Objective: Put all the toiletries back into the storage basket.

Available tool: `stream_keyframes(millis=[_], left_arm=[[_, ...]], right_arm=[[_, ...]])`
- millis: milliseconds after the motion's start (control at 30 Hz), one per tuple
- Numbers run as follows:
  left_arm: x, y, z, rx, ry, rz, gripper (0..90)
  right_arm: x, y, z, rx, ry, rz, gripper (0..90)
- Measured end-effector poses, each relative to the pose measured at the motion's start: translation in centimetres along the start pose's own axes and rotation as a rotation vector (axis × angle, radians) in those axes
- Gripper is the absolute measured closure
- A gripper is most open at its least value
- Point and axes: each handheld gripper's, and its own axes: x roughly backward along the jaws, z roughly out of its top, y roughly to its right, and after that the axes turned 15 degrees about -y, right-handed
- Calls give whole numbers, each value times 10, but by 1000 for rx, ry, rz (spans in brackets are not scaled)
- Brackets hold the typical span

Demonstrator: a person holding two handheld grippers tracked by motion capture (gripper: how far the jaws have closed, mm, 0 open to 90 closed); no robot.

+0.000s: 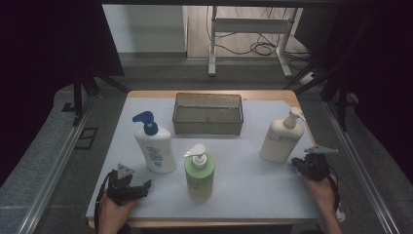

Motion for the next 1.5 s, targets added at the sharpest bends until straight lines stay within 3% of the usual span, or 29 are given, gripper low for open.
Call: stream_keyframes(millis=[167, 600, 933, 1500], left_arm=[[0, 0, 0, 0, 0, 0, 116], [0, 0, 0, 0, 1, 0, 116], [0, 0, 0, 0, 1, 0, 116], [0, 0, 0, -1, -1, 0, 116]], right_arm=[[-5, 6, 7, -5, 2, 0, 898], [-22, 15, 27, -11, 11, 30, 899], [-23, 15, 30, 4, 28, 51, 899], [-19, -4, 25, 57, 25, 77, 898]])
